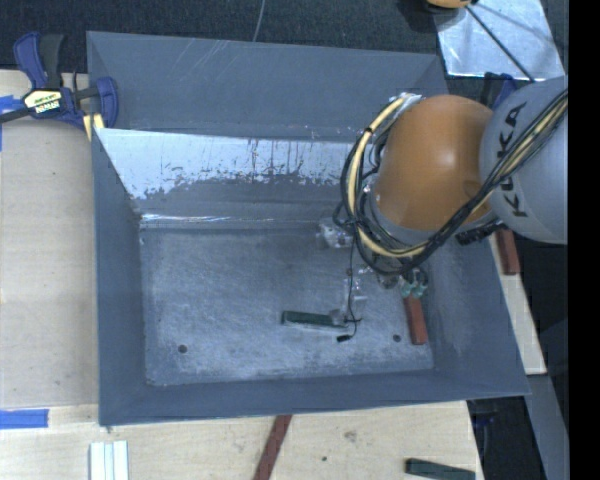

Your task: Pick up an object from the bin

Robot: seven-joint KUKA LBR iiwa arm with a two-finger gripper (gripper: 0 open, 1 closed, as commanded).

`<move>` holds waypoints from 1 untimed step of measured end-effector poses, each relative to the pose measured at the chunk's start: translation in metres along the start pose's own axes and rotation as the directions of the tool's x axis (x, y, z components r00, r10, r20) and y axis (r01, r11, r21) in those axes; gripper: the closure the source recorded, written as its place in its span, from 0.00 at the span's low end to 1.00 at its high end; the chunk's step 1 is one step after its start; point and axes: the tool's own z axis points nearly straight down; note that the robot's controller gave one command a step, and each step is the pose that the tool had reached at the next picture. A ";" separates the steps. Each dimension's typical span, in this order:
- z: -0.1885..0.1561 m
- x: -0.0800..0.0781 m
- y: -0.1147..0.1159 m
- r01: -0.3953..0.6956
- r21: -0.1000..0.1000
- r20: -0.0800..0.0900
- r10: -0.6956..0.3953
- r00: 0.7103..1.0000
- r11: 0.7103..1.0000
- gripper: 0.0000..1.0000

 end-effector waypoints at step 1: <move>0.084 0.005 0.005 -0.056 0.000 -0.007 0.056 0.998 0.998 1.00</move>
Offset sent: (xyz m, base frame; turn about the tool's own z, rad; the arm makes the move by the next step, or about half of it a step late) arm 0.0000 0.0000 0.0000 0.0000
